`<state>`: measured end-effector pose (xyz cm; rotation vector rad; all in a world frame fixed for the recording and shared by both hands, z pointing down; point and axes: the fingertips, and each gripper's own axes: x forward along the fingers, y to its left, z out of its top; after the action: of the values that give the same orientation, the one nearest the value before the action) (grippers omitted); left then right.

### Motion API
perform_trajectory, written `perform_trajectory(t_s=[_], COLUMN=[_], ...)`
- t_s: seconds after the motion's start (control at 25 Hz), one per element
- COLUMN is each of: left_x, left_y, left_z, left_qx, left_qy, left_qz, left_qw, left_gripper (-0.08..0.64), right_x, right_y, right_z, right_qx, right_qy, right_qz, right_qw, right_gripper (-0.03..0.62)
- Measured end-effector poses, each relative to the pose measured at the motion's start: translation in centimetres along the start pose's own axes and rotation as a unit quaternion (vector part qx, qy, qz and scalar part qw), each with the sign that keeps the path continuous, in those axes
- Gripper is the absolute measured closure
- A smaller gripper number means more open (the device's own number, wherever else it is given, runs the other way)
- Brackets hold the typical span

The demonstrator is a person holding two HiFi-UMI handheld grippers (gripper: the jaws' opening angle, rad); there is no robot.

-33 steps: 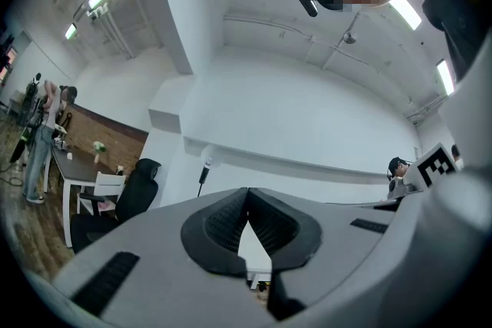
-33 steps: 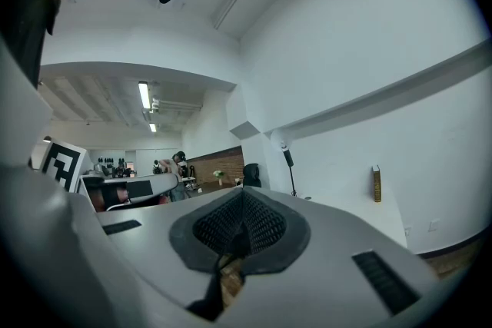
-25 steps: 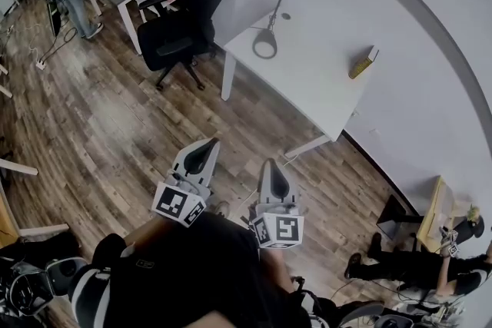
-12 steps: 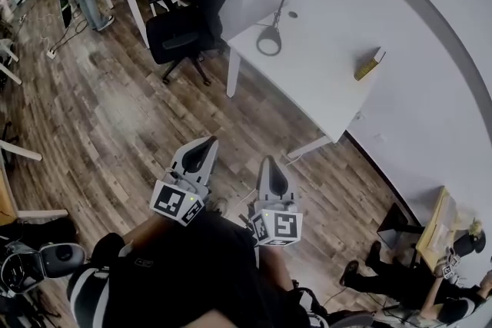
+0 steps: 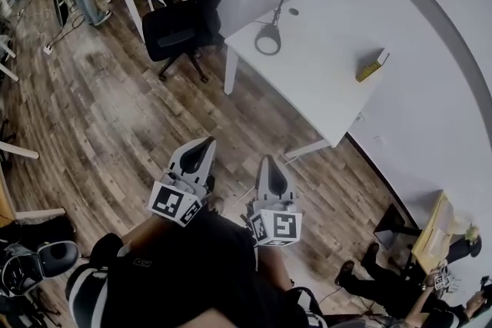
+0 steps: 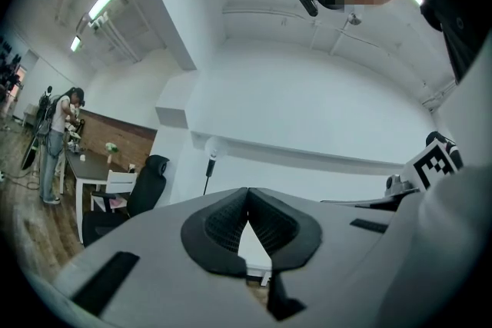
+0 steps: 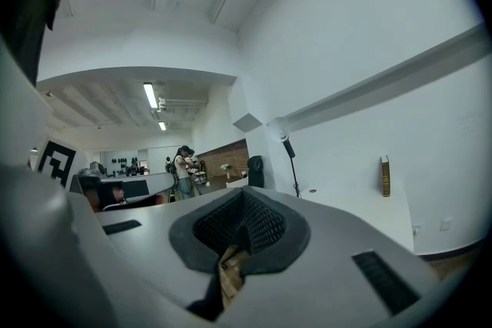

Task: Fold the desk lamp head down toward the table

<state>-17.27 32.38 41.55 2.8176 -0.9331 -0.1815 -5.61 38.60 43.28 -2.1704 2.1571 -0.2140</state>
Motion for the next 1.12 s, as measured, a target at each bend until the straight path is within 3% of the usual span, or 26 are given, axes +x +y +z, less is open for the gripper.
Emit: perform_trajectory(t_s=[0.24, 0.84, 1.12], left_x=[5.3, 17.4, 20.5], left_y=[4.0, 17.7, 20.6], left_z=[-0.3, 2.3, 1.8], left_qx=[-0.020, -0.031, -0.042], left_qy=[-0.003, -0.007, 0.001], left_qz=[-0.009, -0.023, -0.021], left_qw=[0.9997, 0.9992, 0.9989], left_gripper=[0.534, 0.534, 0.535], right_x=[5.6, 23.0, 27.1], right_y=[-1.3, -3.1, -4.4], right_z=[-0.1, 2.6, 3.0], right_qx=[-0.008, -0.027, -0.025], right_qy=[0.013, 0.019, 0.020], right_qz=[-0.011, -0.043, -0.052], right_qw=[1.000, 0.999, 0.998], right_gripper=[0.580, 0.580, 0.580])
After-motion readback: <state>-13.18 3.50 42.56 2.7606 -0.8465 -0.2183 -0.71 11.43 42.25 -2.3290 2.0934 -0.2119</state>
